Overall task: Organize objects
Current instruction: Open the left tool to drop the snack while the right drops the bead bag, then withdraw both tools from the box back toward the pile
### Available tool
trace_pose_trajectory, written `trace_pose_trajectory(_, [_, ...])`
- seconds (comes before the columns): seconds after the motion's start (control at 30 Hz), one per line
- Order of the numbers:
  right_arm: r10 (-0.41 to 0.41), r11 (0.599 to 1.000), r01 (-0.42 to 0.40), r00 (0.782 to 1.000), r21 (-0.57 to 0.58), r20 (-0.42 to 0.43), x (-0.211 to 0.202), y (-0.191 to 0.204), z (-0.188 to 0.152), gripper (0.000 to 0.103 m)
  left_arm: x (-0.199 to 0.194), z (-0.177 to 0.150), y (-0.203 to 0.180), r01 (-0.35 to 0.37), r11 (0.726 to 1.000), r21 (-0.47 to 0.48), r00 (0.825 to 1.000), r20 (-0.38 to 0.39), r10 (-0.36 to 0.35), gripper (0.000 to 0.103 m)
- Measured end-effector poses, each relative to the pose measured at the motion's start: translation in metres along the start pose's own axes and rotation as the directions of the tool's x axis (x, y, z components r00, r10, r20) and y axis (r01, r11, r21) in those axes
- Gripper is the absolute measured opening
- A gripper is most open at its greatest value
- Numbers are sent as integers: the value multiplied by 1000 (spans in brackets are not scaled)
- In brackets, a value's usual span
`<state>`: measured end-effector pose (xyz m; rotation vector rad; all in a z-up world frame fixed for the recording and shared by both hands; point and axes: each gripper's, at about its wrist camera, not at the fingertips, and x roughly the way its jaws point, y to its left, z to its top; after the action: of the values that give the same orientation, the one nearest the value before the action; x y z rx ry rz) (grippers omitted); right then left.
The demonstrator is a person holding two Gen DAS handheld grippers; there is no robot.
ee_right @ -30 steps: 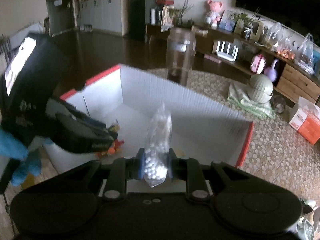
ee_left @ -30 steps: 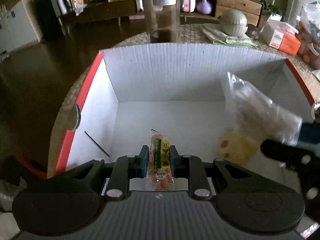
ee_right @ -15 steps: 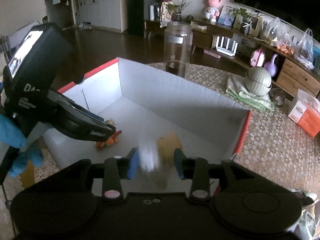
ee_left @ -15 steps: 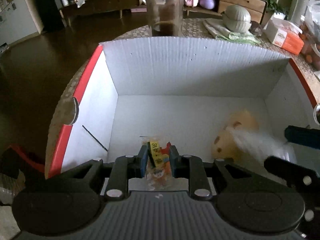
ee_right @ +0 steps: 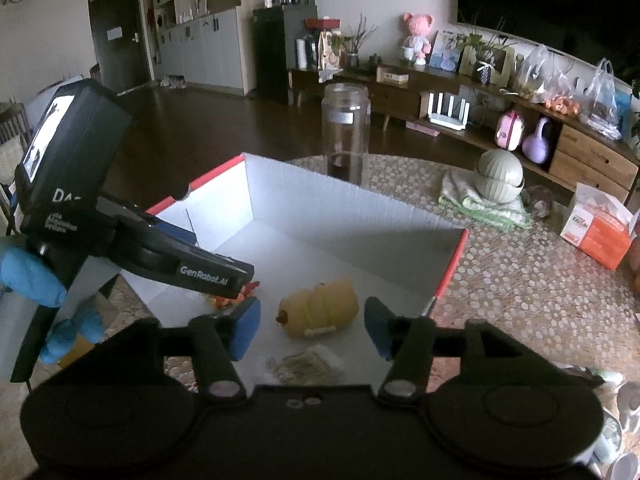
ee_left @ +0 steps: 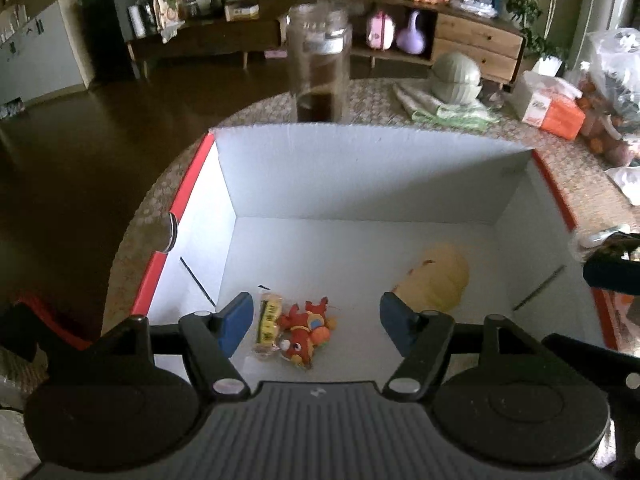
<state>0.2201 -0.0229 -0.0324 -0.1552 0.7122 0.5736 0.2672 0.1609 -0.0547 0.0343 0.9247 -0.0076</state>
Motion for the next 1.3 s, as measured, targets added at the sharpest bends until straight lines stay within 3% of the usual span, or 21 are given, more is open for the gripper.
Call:
trace_pose_trajectory(0.5, [12, 998, -15, 998, 55, 60, -76, -15, -18, 66, -77, -21, -34, 60, 998, -7, 990, 125, -59, 69])
trace_pose_trajectory(0.8, [5, 996, -11, 997, 83, 73, -110, -28, -39, 79, -106, -44, -63, 100, 995, -1, 982, 158, -99, 74])
trace_pose_trajectory(0.87, [7, 995, -15, 997, 96, 81, -118, -33, -45, 82, -111, -48, -70, 105, 994, 5, 980, 169, -105, 79])
trace_pose_trajectory(1.03, [5, 992, -18, 994, 122, 107, -141, -46, -65, 95, -126, -62, -91, 108, 994, 26, 974, 199, -111, 82])
trace_pose_trajectory(1.2, [-47, 986, 24, 989, 165, 138, -165, -66, -90, 103, -136, -76, -117, 126, 989, 76, 966, 217, -139, 86])
trace_pose_trajectory(1.3, [-99, 982, 73, 984, 174, 147, -178, -76, -106, 103, -140, -83, -134, 154, 983, 102, 958, 227, -173, 94])
